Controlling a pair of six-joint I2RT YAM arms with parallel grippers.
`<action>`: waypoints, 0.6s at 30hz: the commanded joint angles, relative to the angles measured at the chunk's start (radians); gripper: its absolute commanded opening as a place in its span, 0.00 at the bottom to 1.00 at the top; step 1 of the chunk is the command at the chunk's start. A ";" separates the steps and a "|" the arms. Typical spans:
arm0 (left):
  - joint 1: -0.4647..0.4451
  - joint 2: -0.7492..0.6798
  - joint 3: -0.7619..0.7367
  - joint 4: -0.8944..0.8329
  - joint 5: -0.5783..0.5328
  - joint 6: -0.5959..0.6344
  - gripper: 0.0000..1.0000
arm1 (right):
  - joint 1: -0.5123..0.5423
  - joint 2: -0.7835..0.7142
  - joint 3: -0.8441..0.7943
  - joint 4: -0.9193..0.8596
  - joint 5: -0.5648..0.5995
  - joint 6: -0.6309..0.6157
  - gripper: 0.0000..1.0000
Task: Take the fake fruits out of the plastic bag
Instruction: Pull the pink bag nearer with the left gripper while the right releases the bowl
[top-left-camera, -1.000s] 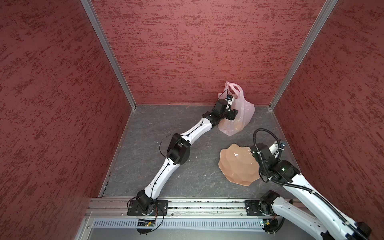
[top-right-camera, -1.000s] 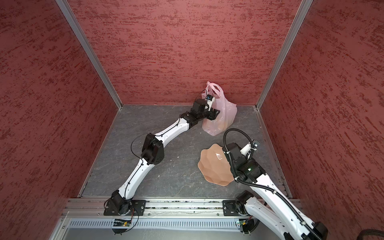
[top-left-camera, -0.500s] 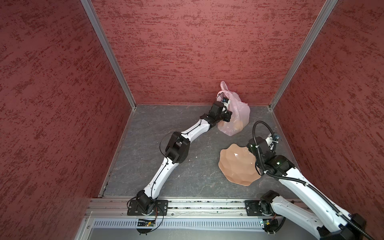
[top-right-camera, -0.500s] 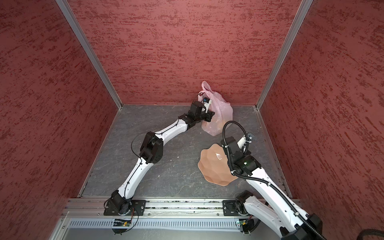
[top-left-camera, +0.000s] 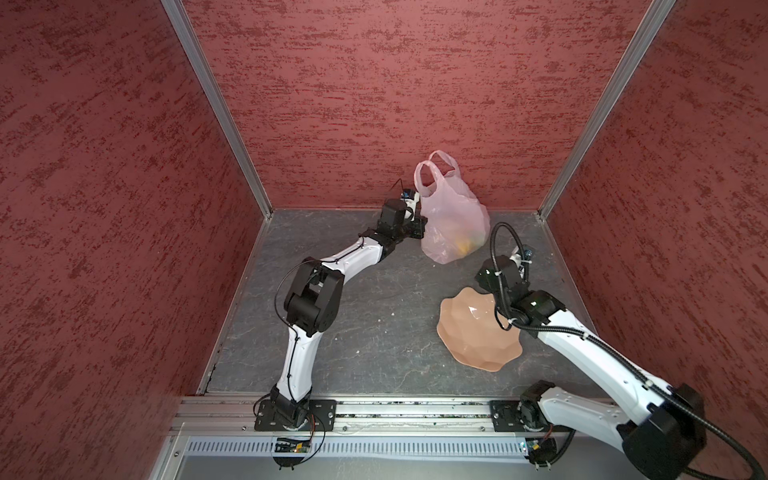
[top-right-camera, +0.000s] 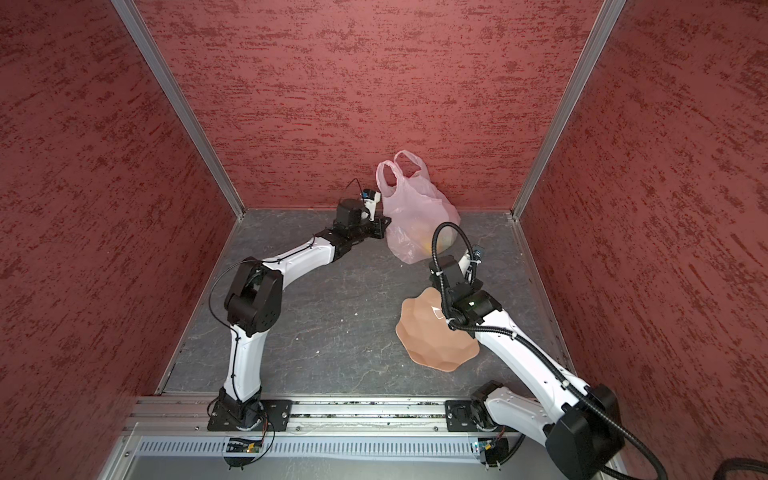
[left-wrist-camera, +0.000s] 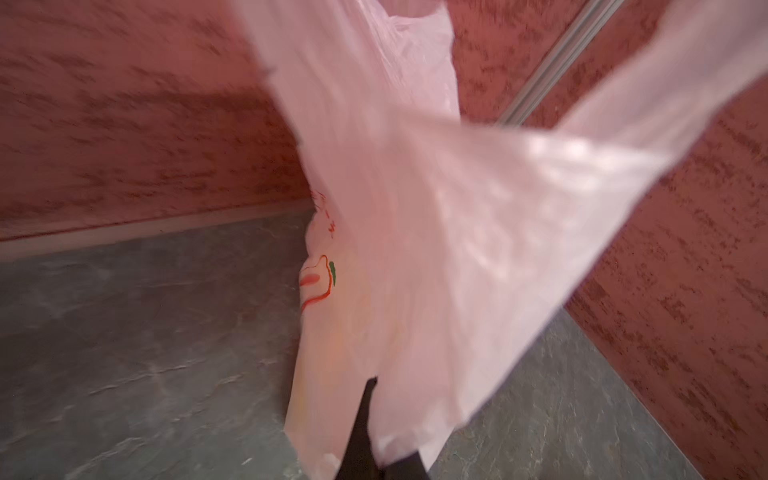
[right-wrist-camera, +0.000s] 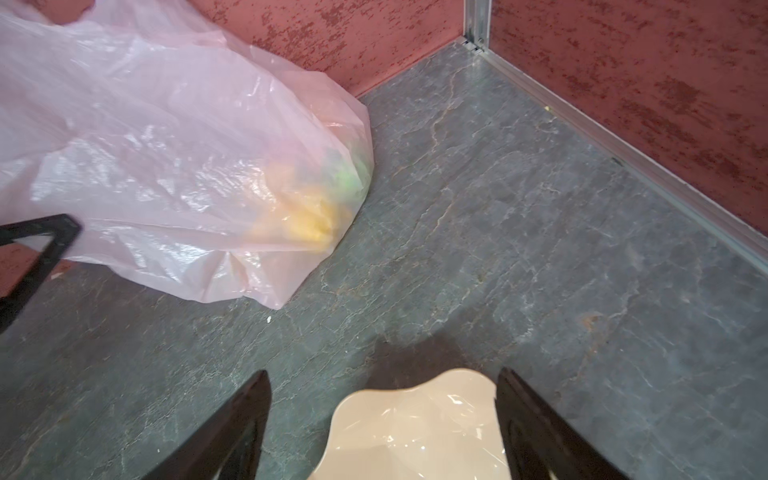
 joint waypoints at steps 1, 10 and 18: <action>0.026 -0.100 -0.115 0.076 0.014 0.011 0.00 | -0.007 0.047 0.055 0.092 -0.066 -0.046 0.84; 0.093 -0.479 -0.527 0.032 -0.018 0.038 0.00 | -0.003 0.164 0.147 0.157 -0.158 -0.089 0.84; 0.133 -0.882 -0.800 -0.217 -0.097 0.024 0.00 | 0.008 0.295 0.336 0.158 -0.275 -0.198 0.84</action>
